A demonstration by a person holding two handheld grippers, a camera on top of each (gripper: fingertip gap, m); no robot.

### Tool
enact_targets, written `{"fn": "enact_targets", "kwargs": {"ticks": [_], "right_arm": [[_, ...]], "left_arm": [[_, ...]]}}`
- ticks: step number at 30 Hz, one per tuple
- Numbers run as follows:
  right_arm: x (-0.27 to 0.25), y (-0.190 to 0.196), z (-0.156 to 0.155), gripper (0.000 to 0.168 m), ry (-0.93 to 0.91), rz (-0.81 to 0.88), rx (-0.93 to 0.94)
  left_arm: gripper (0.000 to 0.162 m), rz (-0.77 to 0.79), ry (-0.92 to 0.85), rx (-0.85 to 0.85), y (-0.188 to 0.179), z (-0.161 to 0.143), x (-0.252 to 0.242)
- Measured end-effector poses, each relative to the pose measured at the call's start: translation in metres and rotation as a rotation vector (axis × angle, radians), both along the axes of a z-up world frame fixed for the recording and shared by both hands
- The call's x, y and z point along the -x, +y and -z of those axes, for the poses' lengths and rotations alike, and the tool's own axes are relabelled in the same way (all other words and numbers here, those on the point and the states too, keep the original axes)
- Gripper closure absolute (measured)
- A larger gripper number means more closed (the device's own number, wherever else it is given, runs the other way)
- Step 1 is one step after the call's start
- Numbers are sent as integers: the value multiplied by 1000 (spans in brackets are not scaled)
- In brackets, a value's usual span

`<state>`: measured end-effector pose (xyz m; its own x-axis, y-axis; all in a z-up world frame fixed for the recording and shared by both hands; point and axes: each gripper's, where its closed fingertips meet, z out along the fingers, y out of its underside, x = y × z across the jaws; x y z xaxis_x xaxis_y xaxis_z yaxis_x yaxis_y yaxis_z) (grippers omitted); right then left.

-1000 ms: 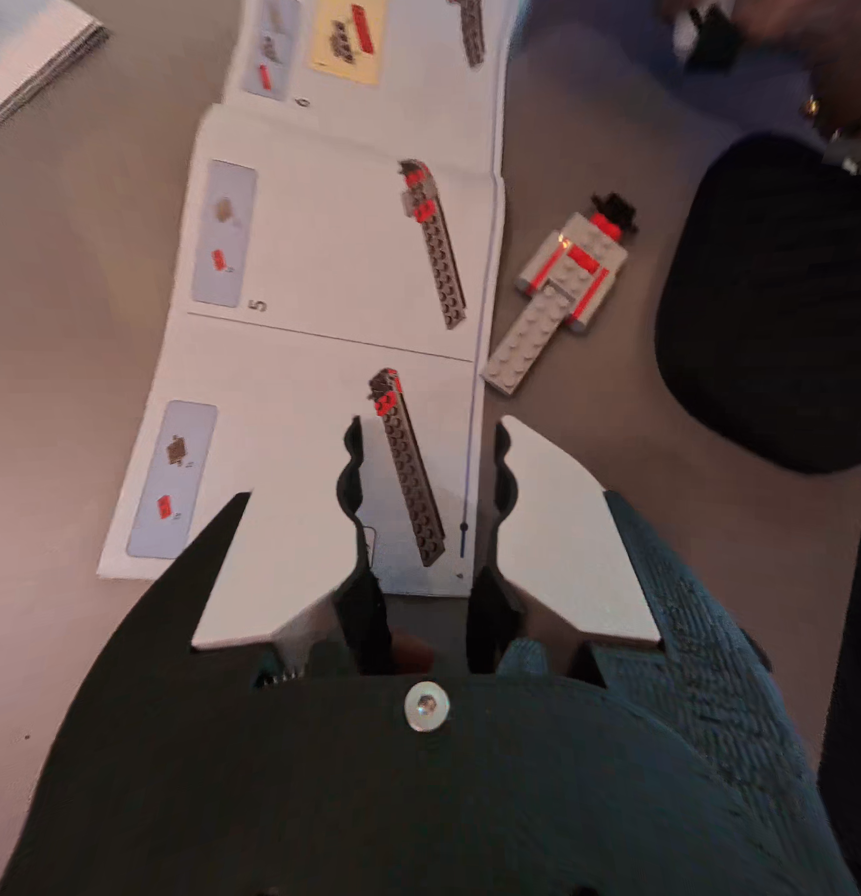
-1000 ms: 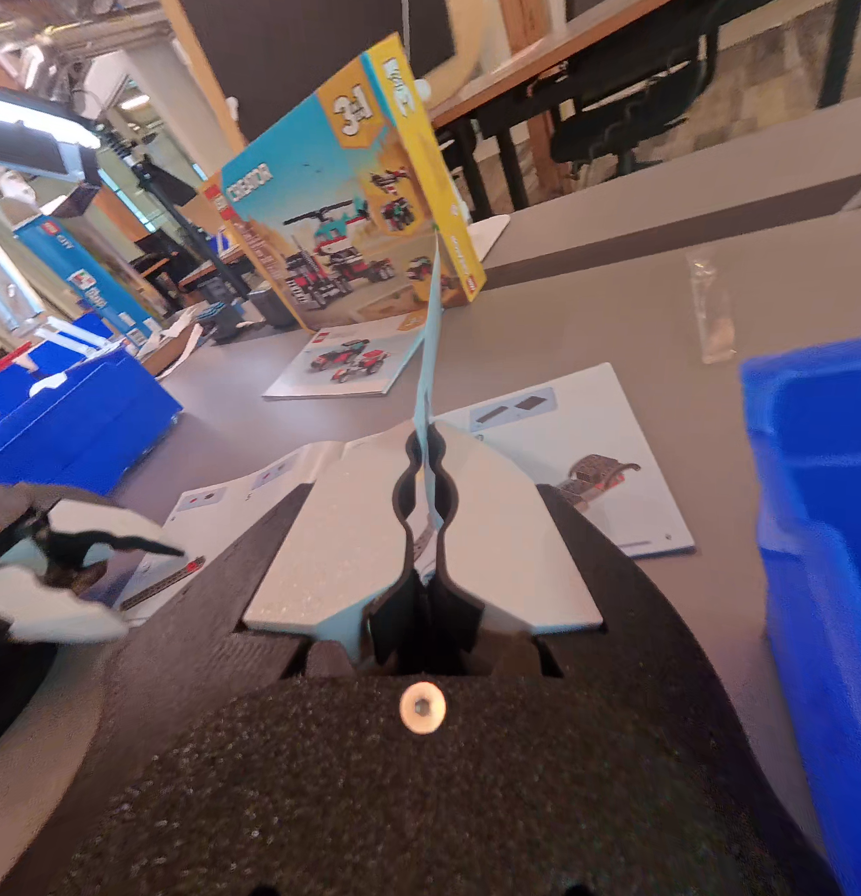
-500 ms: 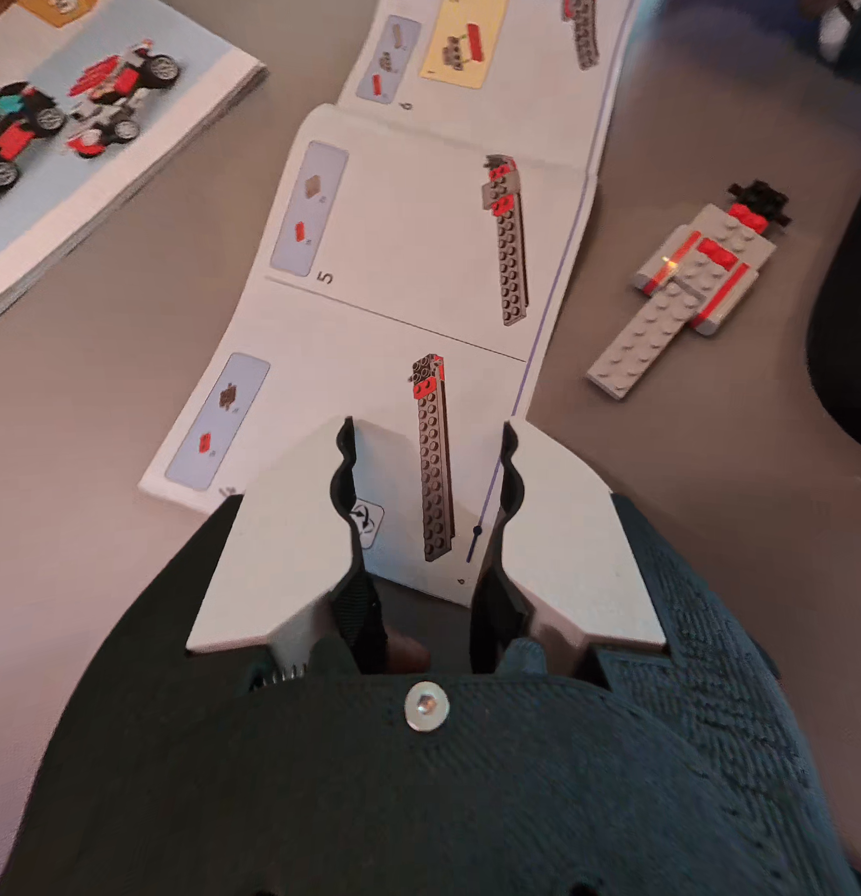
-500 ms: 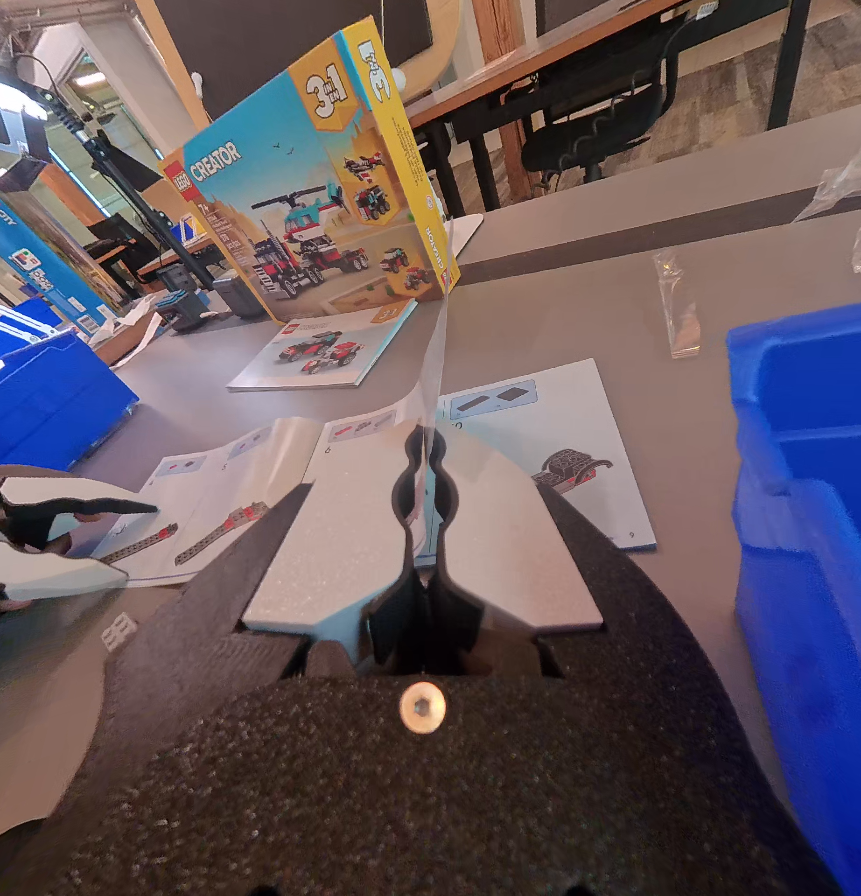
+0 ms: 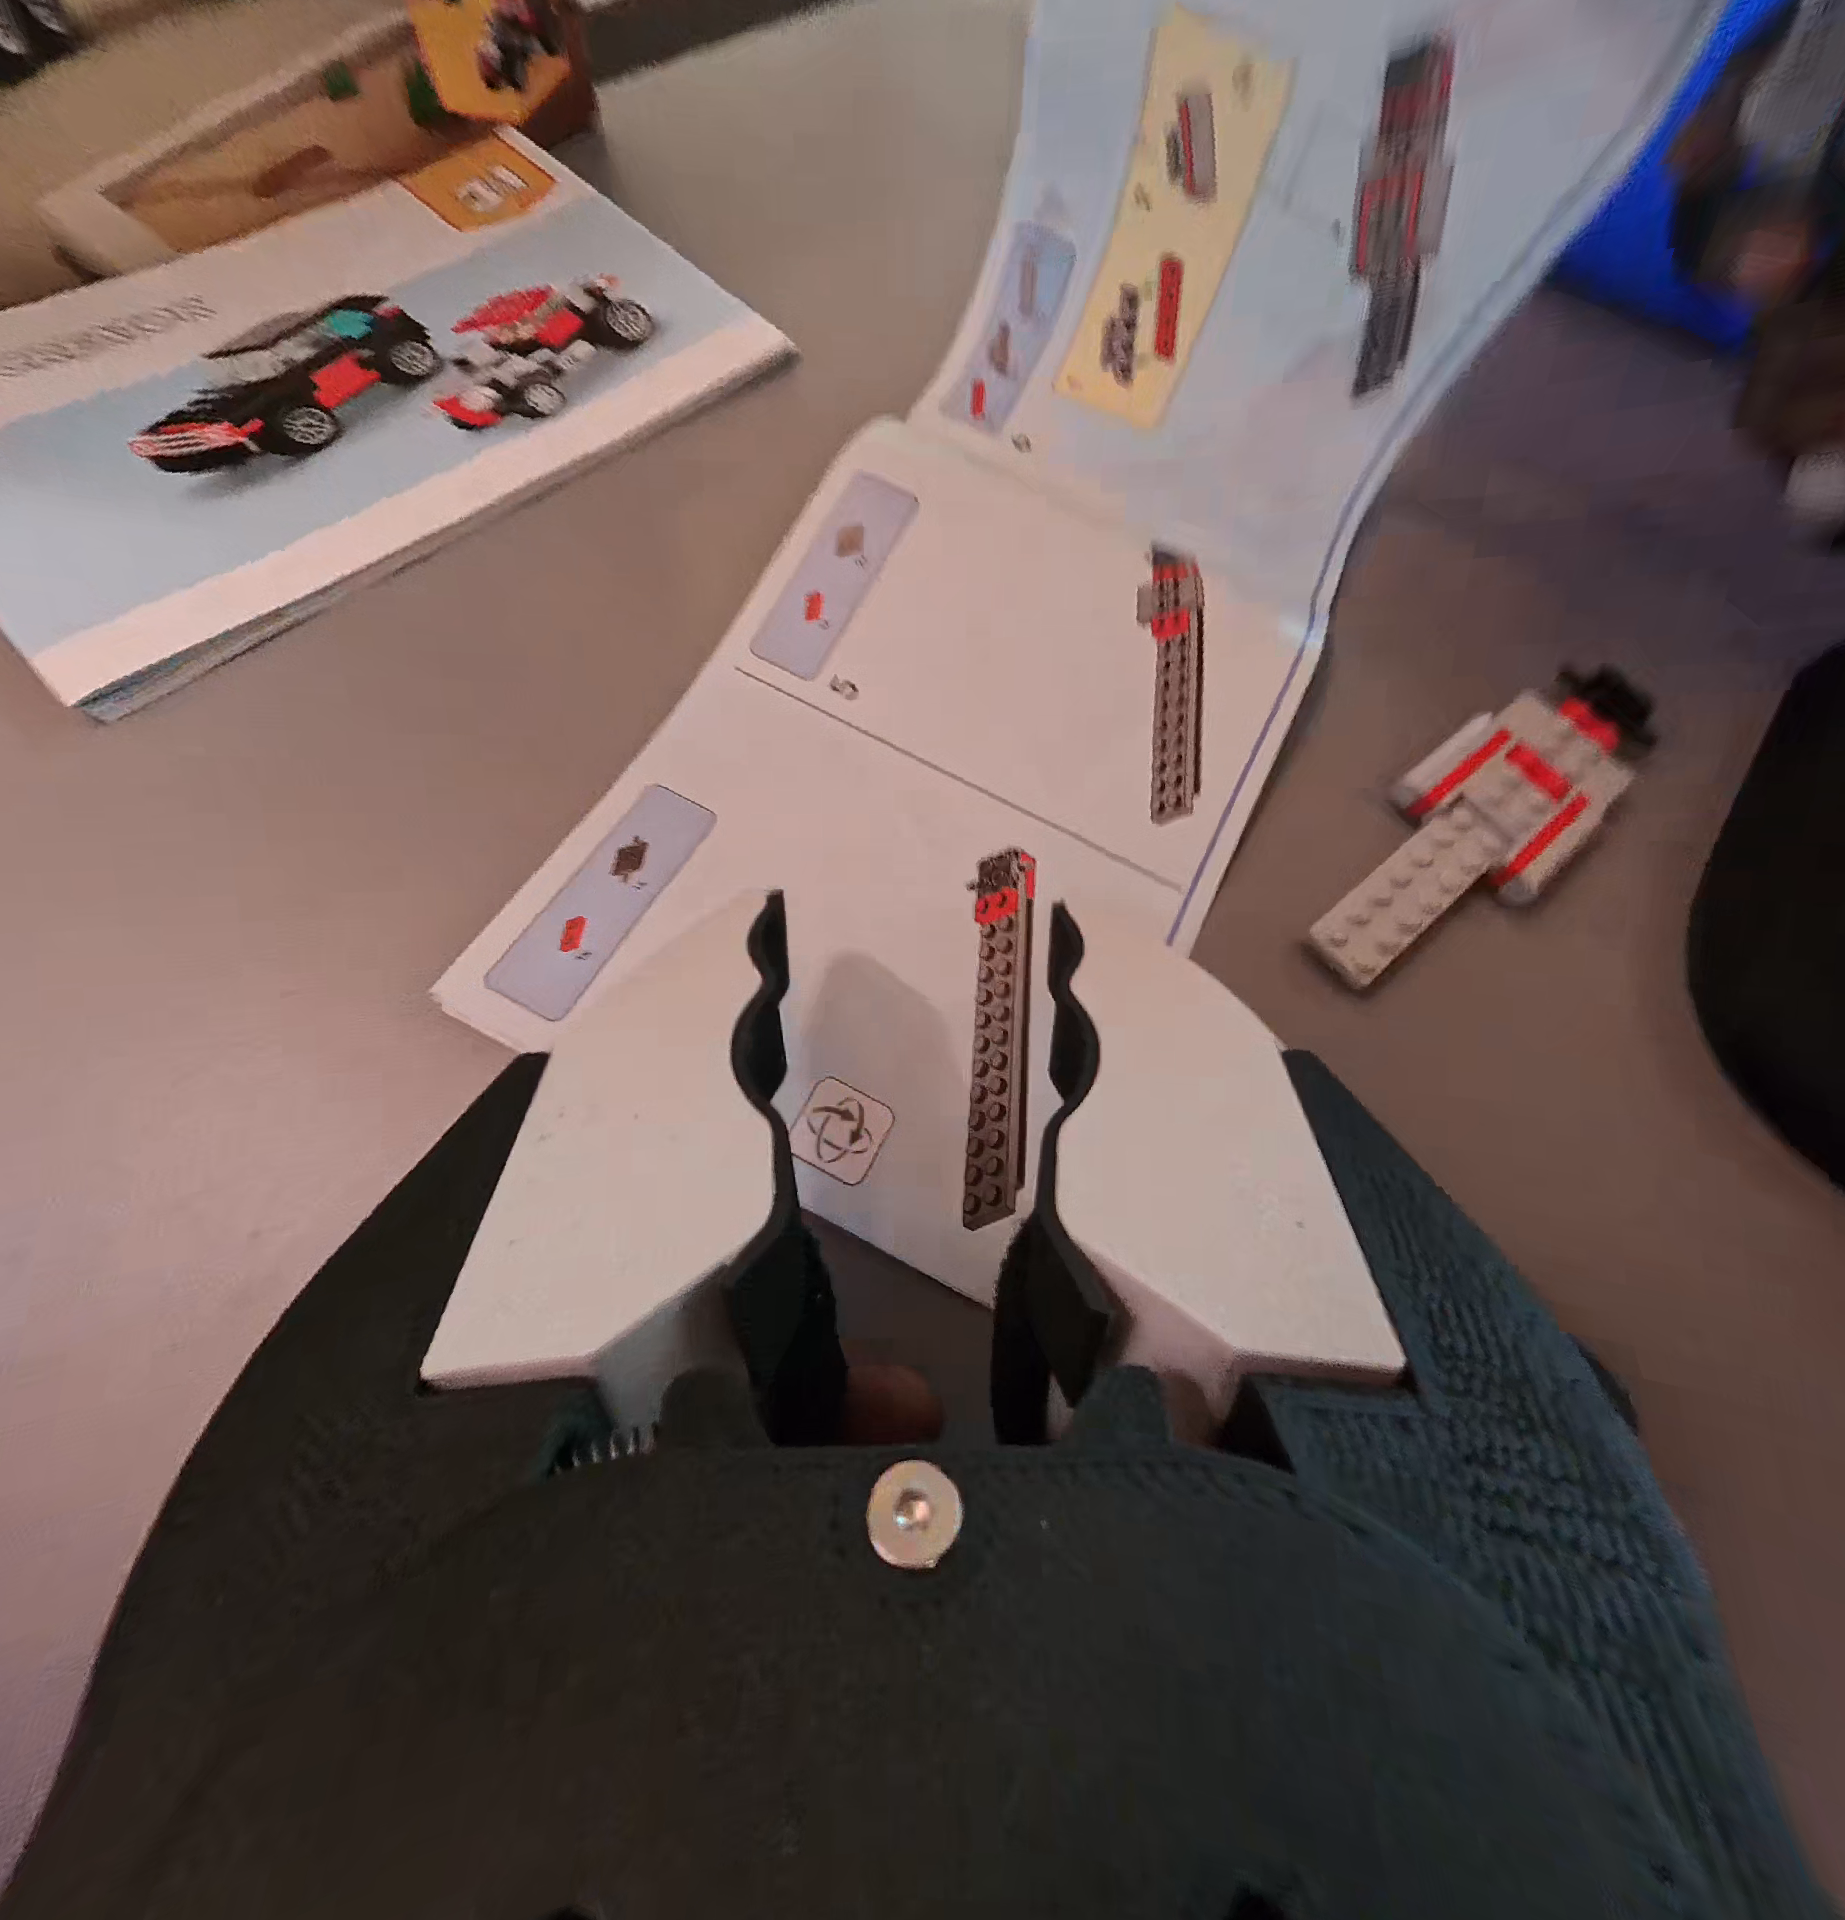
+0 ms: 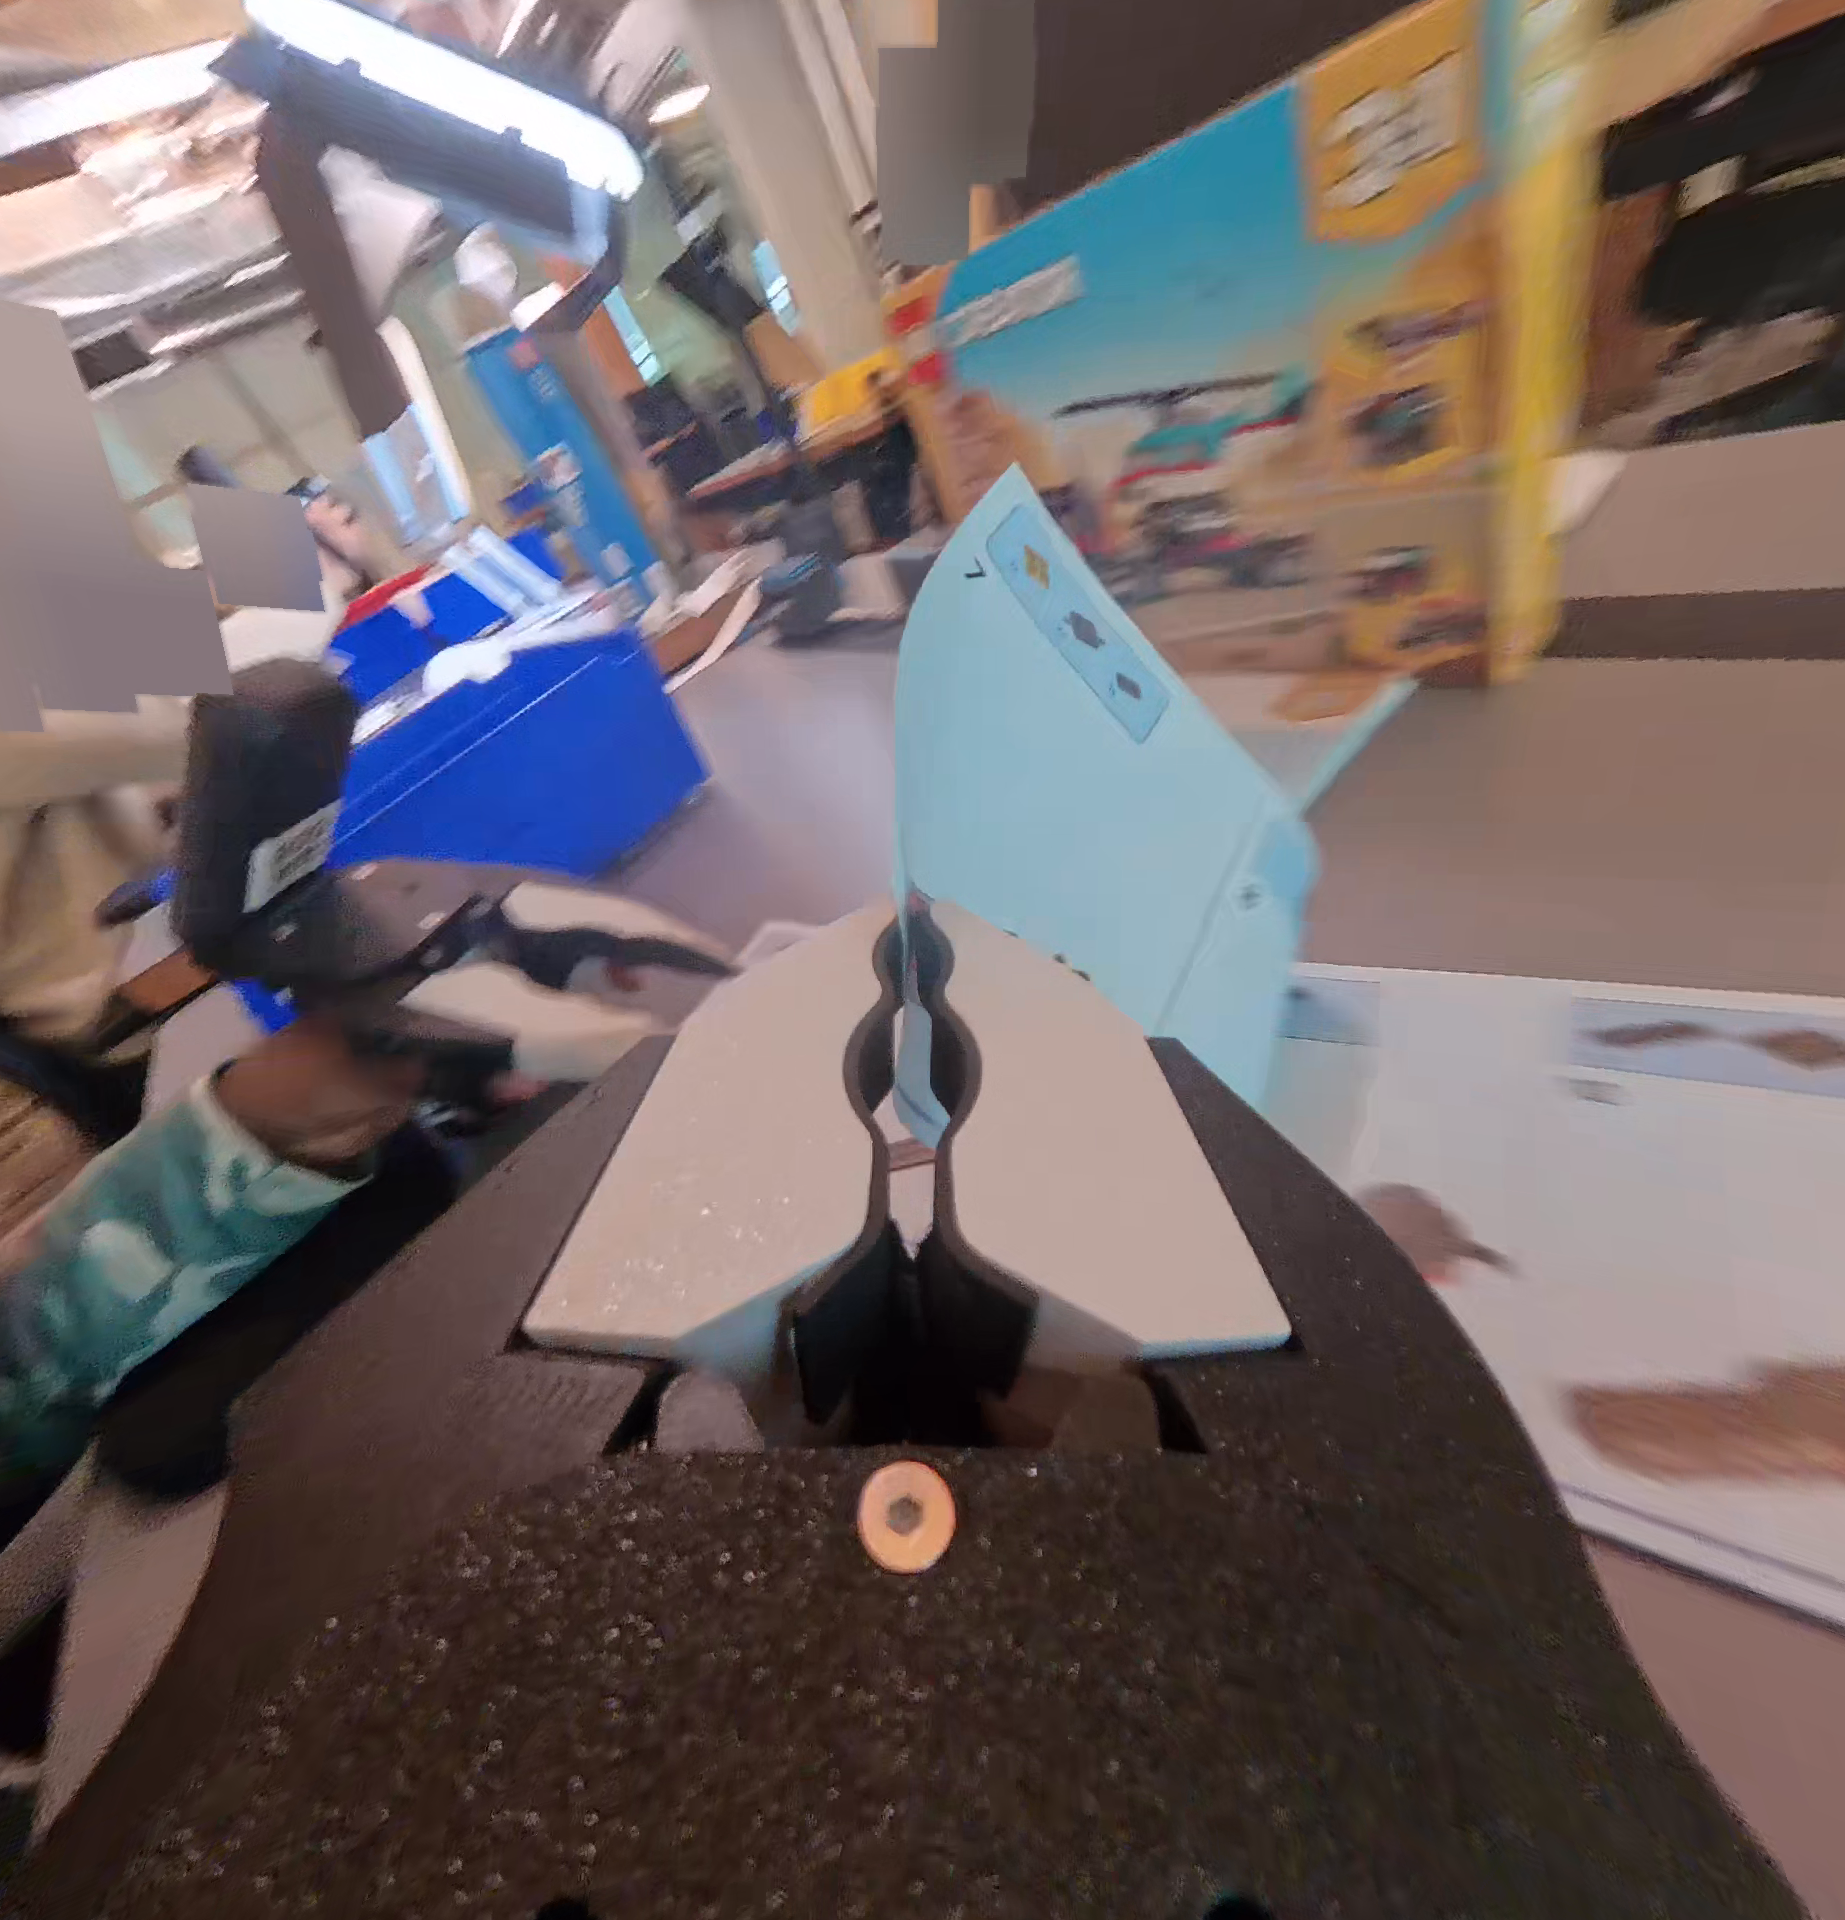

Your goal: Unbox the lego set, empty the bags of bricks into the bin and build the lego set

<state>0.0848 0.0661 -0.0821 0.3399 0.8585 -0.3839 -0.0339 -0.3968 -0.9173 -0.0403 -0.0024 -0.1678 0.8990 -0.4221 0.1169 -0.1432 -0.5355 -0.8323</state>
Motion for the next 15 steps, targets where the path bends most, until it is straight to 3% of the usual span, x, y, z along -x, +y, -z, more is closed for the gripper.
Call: {"fn": "enact_targets", "kwargs": {"ticks": [1,6,7,8,11,15], "right_arm": [[16,-13,3,167,-17,-59,10],[80,-79,36,165,-117,-366,142],[88,-97,40,161,-130,-467,176],[94,-115,38,144,-128,-578,190],[90,-161,2,143,45,-847,101],[55,-148,-29,145,107,-916,-67]], "left_arm": [[114,-34,-54,-20,2,-6,4],[114,-206,-349,-128,7,-34,32],[114,-237,-387,-142,8,-37,38],[114,-263,-414,-155,8,-40,44],[114,-307,-432,-198,8,-47,54],[114,-326,-352,-238,6,-50,58]]}}
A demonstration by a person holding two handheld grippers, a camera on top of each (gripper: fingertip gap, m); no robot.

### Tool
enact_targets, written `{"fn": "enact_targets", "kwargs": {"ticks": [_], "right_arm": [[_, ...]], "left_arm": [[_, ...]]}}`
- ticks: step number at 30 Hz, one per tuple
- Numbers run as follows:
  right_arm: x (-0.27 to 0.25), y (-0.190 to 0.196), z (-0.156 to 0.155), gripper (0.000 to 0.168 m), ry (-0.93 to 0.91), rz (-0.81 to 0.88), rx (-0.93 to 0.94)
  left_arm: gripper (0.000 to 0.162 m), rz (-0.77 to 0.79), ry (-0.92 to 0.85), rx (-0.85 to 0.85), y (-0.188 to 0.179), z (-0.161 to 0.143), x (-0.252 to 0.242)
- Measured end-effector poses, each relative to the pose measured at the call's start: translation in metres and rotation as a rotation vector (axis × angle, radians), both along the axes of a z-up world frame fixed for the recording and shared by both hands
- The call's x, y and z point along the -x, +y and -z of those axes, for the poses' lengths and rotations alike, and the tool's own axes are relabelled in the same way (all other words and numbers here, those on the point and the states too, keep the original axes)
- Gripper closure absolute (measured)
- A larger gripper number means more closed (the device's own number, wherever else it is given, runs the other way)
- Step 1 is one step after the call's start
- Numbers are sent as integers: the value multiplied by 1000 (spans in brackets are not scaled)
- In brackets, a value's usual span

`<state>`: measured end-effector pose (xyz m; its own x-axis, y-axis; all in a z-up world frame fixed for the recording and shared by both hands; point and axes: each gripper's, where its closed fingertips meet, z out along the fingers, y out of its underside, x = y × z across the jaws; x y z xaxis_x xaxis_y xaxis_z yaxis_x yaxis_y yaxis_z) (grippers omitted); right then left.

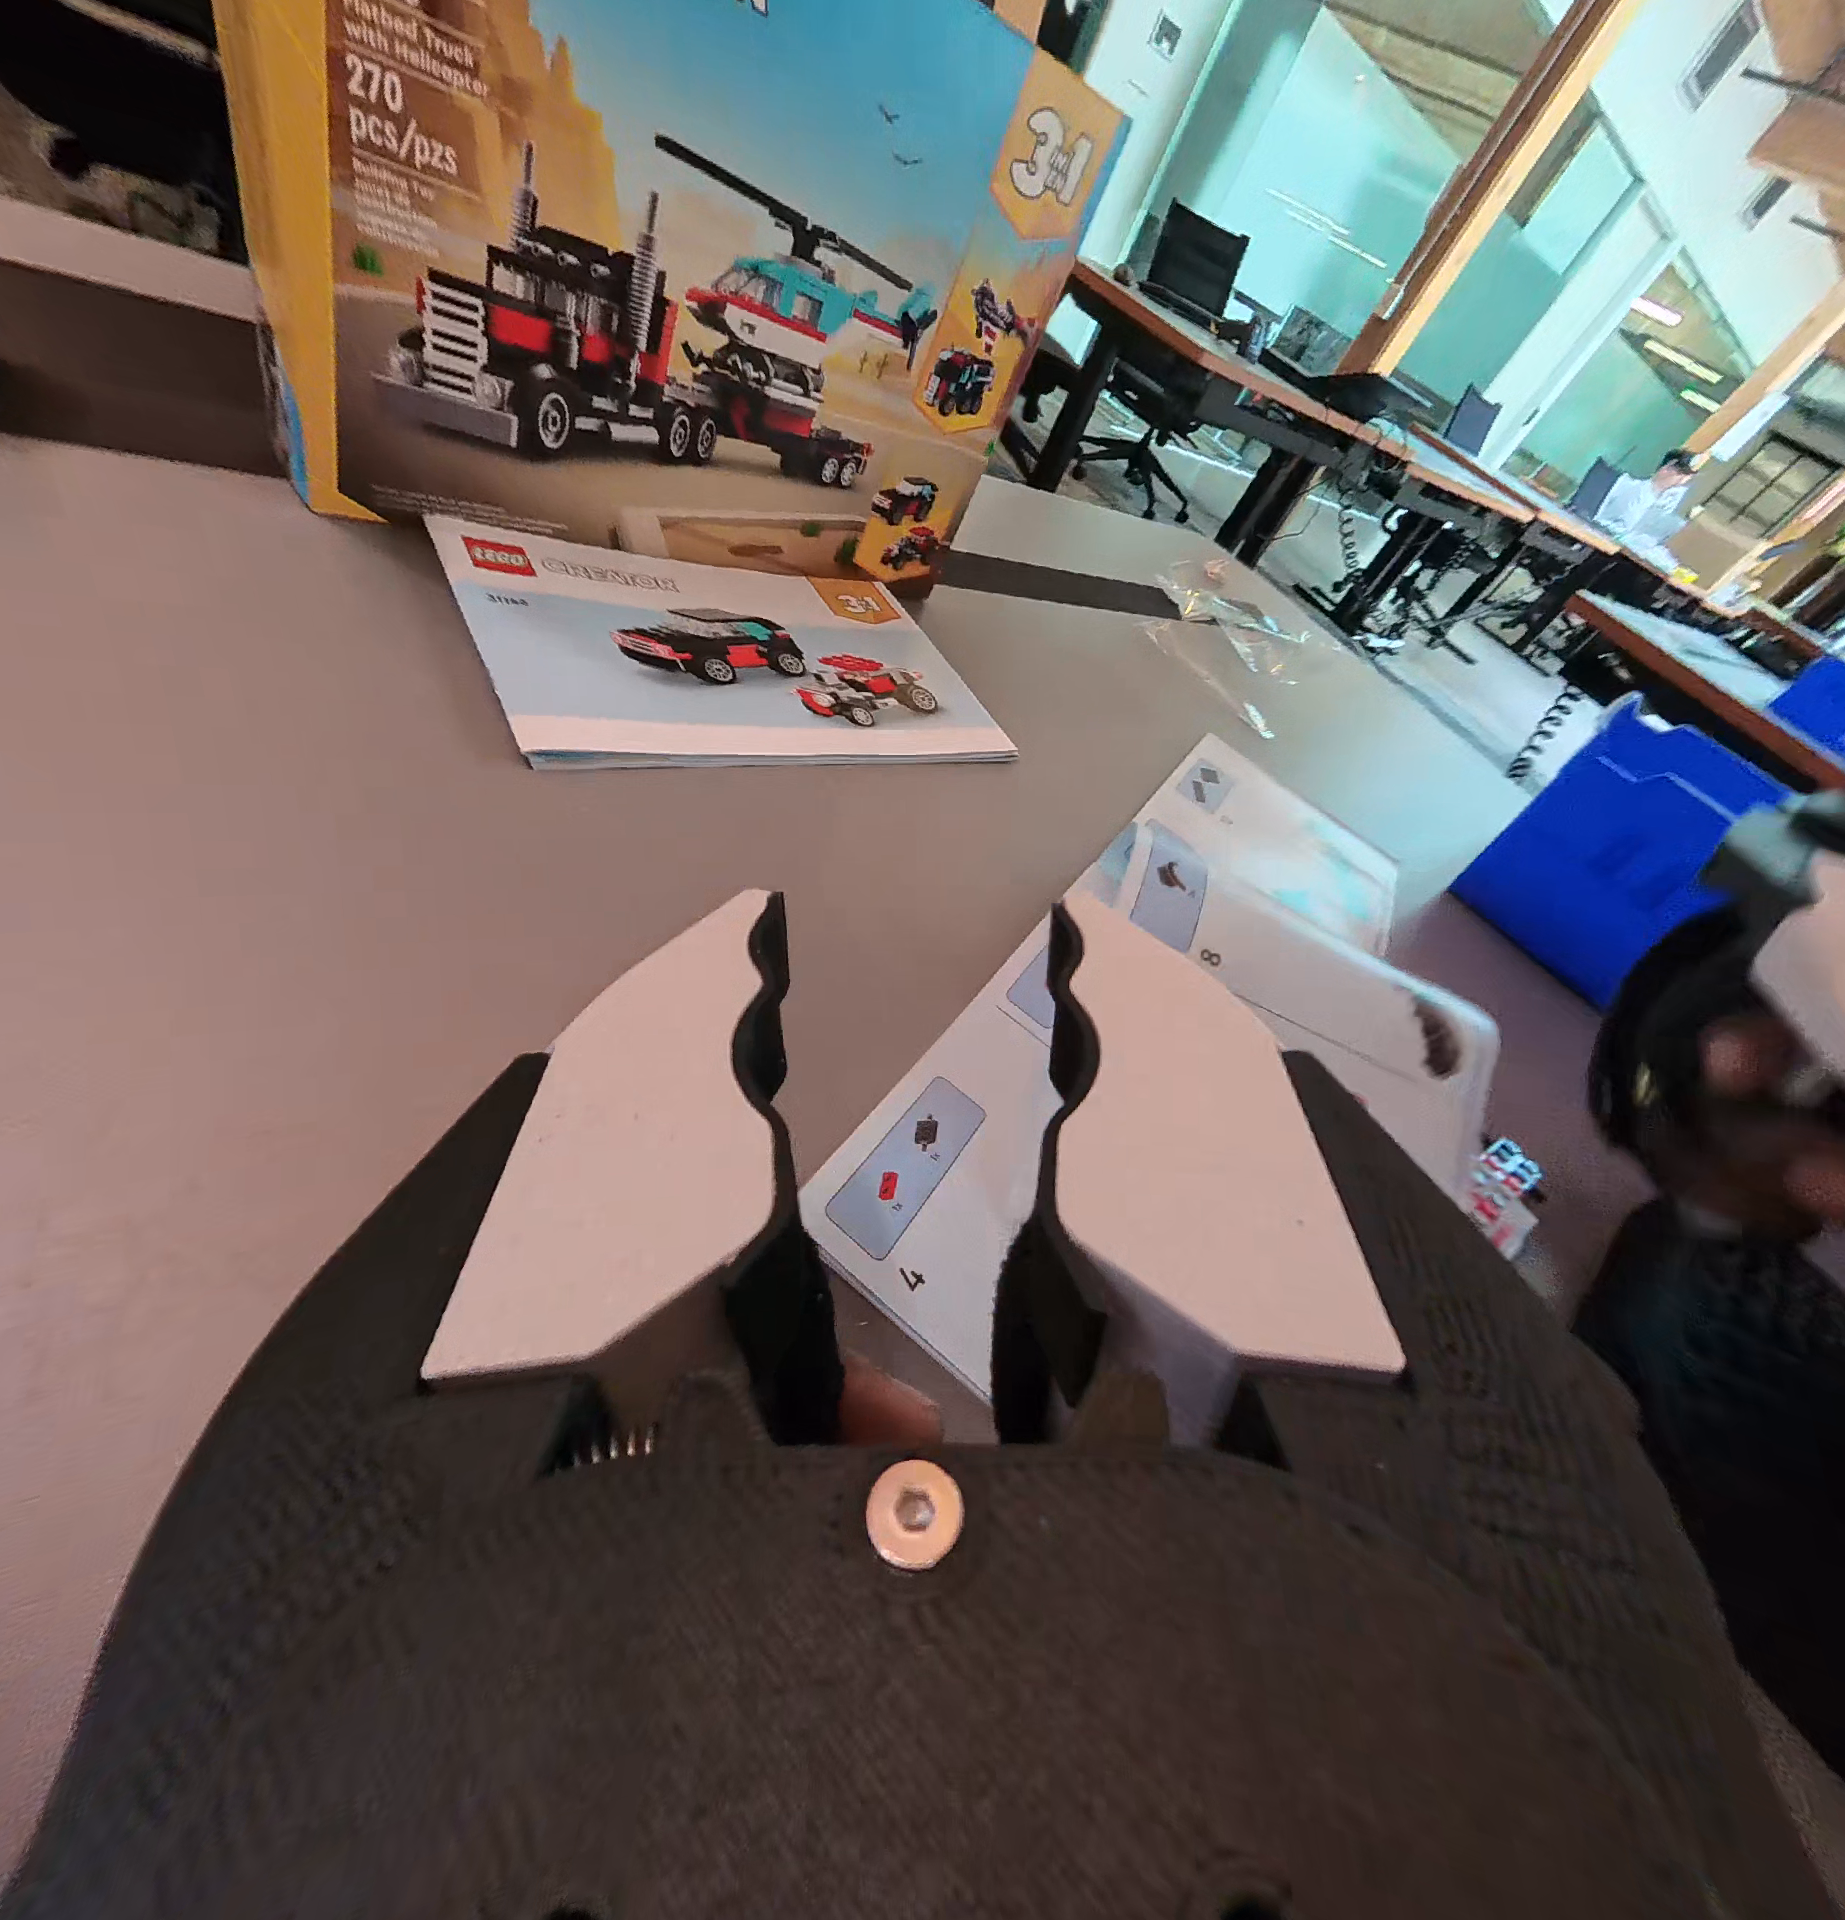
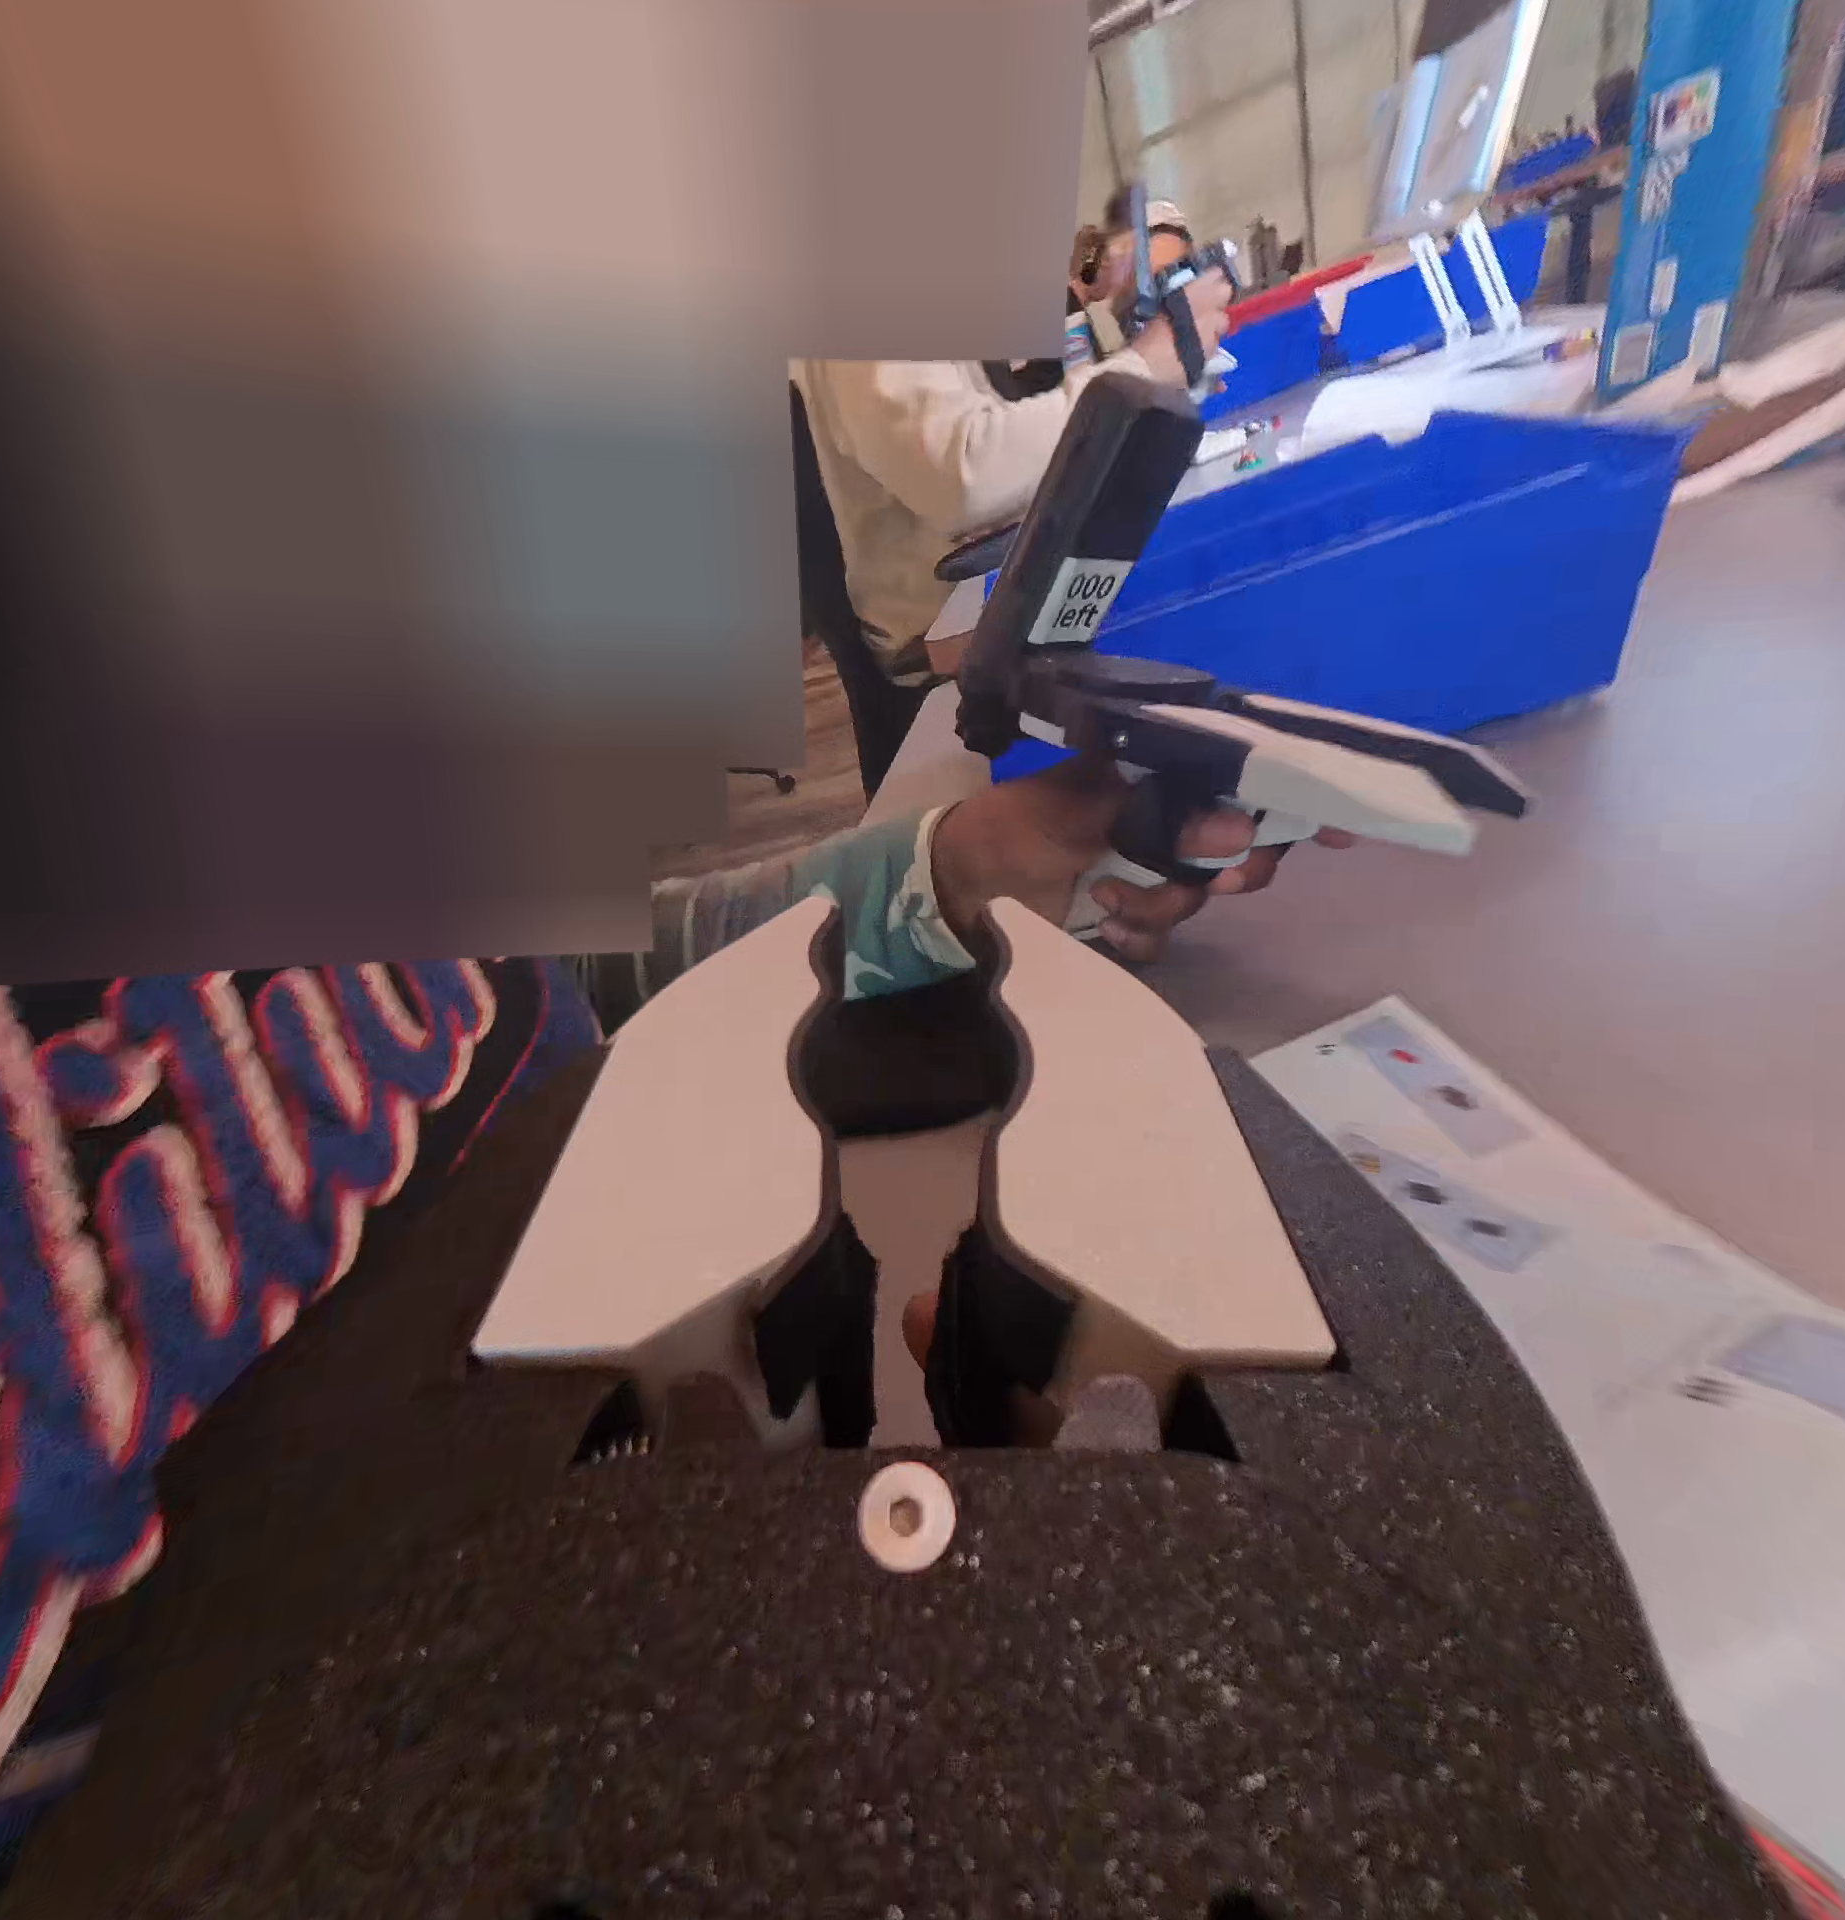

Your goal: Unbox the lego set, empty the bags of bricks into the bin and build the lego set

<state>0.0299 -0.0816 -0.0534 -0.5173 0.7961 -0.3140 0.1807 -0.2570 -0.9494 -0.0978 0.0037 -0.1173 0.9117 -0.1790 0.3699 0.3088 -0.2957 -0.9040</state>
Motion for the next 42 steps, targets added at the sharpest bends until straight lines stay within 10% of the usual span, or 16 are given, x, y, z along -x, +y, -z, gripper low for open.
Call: {"fn": "enact_targets", "kwargs": {"ticks": [4,8,21,30,42], "right_arm": [[-41,78,6,158,-79,206,-133],[-76,158,97,166,-497,424,-434],[-35,114,136,166,-542,107,-433],[-35,112,135,168,-629,73,-180],[-10,133,135,168,-705,-18,-8]], "left_arm": [[114,42,140,1,1,1,-12],[118,177,317,73,0,19,-38],[125,475,483,25,7,-13,-121],[162,758,563,374,21,73,-157],[162,777,519,315,21,76,-159]]}}
